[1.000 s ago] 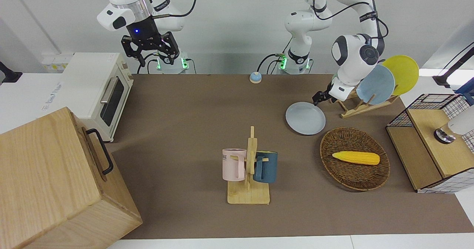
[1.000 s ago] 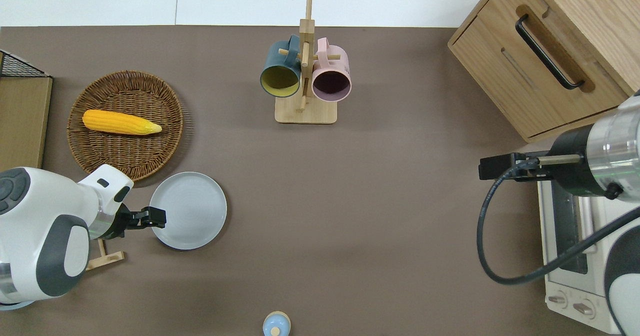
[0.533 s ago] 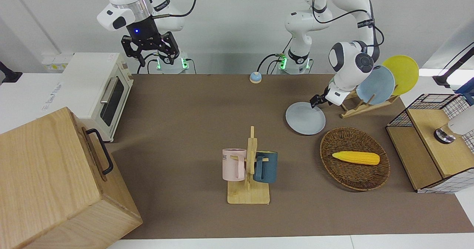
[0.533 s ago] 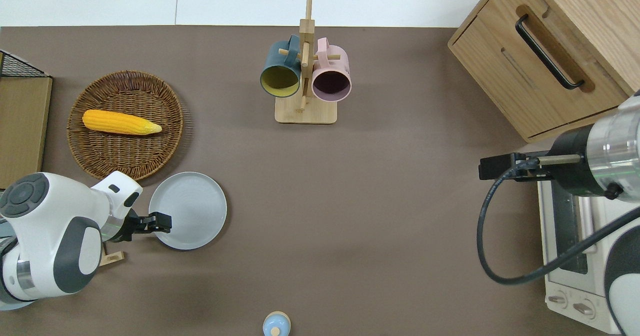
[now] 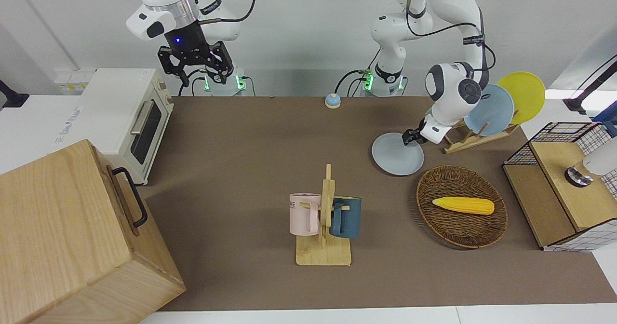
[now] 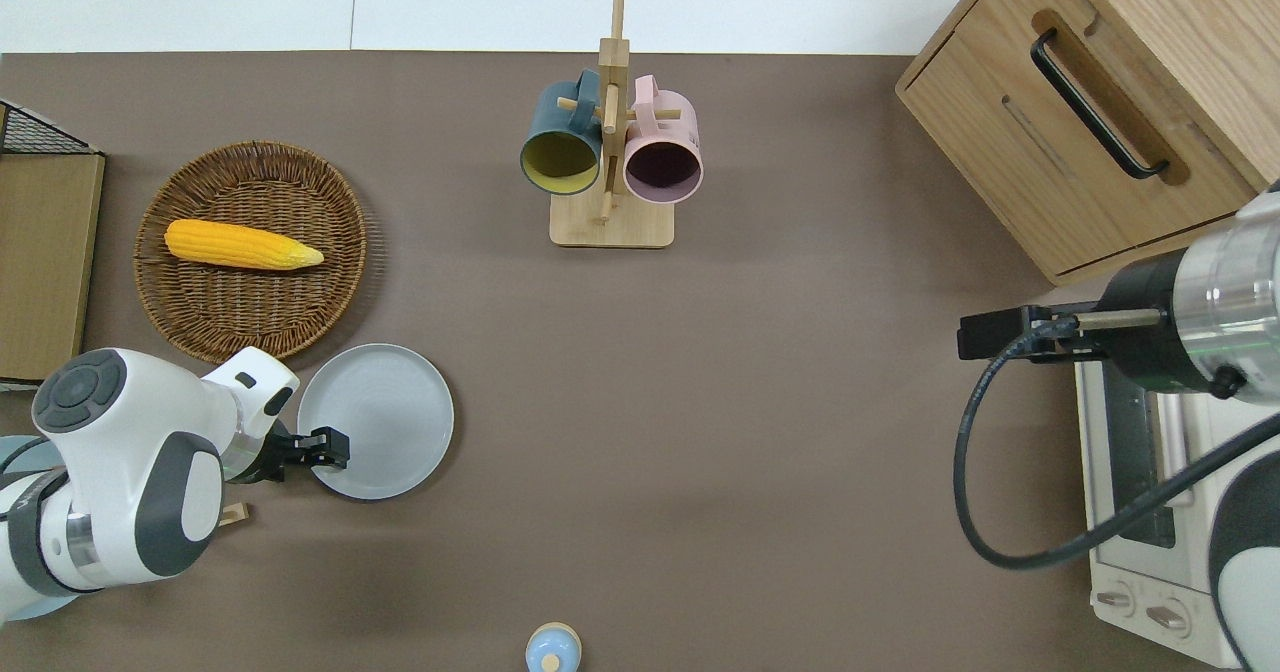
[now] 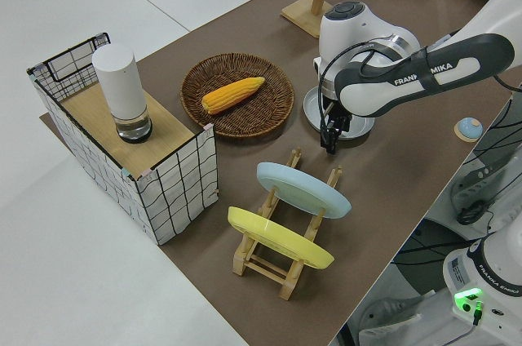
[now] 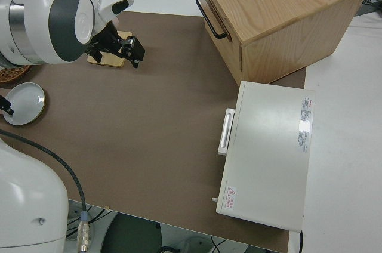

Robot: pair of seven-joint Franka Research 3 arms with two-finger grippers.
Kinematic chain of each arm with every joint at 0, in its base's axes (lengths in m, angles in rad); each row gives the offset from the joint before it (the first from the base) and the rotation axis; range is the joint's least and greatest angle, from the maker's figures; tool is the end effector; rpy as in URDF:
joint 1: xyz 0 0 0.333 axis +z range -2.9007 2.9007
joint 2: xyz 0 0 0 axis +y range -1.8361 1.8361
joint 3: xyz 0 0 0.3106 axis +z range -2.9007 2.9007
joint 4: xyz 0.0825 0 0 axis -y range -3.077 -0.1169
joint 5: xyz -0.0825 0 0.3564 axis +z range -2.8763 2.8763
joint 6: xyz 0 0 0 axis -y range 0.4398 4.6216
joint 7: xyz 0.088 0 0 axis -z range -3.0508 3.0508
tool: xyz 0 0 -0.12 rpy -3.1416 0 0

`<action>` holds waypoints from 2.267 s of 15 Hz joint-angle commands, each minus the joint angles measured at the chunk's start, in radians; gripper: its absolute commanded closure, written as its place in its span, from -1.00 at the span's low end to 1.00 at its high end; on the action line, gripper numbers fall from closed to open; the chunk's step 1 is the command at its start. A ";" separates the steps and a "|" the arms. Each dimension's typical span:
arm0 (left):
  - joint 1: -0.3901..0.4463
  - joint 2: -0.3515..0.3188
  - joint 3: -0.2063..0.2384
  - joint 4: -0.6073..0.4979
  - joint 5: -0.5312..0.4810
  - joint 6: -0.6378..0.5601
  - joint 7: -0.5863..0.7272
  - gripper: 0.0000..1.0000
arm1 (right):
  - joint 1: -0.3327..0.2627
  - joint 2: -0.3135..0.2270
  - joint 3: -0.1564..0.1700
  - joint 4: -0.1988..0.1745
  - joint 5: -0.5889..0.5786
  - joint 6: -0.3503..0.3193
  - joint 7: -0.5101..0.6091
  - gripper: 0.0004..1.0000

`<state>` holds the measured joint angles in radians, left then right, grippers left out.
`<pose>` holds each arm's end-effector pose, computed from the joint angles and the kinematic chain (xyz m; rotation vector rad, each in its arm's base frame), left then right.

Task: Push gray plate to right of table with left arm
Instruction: 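Lower the left gripper against the gray plate's rim nearest the robot, then push the gray plate with the left gripper toward the toaster oven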

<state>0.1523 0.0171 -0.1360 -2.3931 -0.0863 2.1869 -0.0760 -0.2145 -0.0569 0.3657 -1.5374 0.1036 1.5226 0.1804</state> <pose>0.4466 0.0031 0.2957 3.0535 0.2292 -0.3459 0.4977 0.0949 0.6443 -3.0530 0.0342 -0.0367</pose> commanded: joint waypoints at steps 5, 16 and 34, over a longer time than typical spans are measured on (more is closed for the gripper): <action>0.006 0.014 -0.002 -0.018 -0.036 0.051 0.050 1.00 | -0.006 0.006 0.004 0.014 0.016 -0.005 0.002 -0.99; -0.007 0.020 -0.005 -0.009 -0.038 0.053 0.048 1.00 | -0.006 0.006 0.004 0.014 0.016 -0.005 0.002 -0.99; -0.010 0.035 -0.131 0.005 -0.104 0.062 -0.067 1.00 | -0.006 0.006 0.004 0.014 0.016 -0.005 0.002 -0.99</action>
<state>0.1507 0.0166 -0.2349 -2.3870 -0.1739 2.2128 -0.0959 -0.2145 -0.0569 0.3657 -1.5374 0.1036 1.5226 0.1804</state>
